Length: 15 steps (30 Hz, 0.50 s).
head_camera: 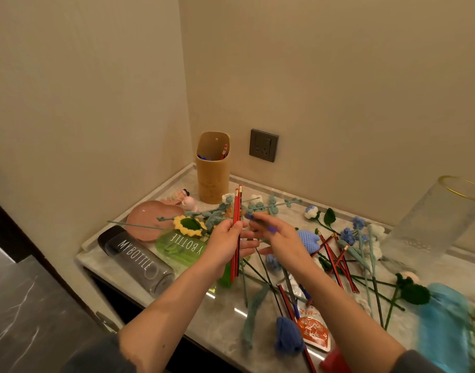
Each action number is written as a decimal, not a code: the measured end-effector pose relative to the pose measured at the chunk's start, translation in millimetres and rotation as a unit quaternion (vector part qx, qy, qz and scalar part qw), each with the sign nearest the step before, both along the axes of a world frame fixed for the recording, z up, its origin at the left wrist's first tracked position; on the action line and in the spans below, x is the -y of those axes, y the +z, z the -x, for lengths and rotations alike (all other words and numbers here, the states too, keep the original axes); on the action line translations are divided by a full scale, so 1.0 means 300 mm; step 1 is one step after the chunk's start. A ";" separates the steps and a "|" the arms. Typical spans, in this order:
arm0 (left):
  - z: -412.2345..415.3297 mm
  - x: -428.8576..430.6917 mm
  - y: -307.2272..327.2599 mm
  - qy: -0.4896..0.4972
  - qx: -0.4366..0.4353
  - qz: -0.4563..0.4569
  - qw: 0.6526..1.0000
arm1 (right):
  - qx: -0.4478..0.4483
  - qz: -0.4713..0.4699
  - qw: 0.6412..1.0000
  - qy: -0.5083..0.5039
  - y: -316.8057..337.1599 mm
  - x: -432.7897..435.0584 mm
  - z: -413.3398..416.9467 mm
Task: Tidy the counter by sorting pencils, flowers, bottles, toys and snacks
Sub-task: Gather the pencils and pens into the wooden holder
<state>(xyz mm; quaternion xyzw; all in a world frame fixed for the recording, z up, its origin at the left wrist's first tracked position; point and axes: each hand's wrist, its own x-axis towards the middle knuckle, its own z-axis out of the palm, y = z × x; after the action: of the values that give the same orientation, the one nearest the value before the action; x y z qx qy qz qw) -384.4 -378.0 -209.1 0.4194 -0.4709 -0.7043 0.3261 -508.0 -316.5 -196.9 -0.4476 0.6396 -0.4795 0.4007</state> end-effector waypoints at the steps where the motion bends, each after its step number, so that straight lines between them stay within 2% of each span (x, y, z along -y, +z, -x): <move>1: -0.002 0.009 0.005 -0.007 -0.003 -0.002 1.000 | -0.035 0.011 0.999 0.015 -0.003 0.005 -0.003; 3: -0.007 0.025 0.013 -0.028 -0.009 -0.002 1.000 | -0.085 0.025 0.995 0.034 -0.004 0.017 -0.013; 6: -0.011 0.048 0.018 -0.043 -0.003 0.007 0.999 | -0.110 0.046 0.993 0.017 0.000 0.044 -0.033; 11: -0.023 0.116 0.025 -0.056 0.009 0.015 0.998 | -0.049 0.083 0.995 -0.017 0.015 0.129 -0.082; 15: -0.060 0.217 0.047 -0.064 0.021 0.045 0.997 | -0.032 0.086 0.996 0.008 0.055 0.235 -0.116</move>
<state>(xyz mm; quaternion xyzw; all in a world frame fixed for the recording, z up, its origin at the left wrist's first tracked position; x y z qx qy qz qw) -366.3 -443.0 -195.0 0.3876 -0.5350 -0.6930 0.2887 -473.3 -386.9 -180.5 -0.5005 0.6046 -0.5154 0.3440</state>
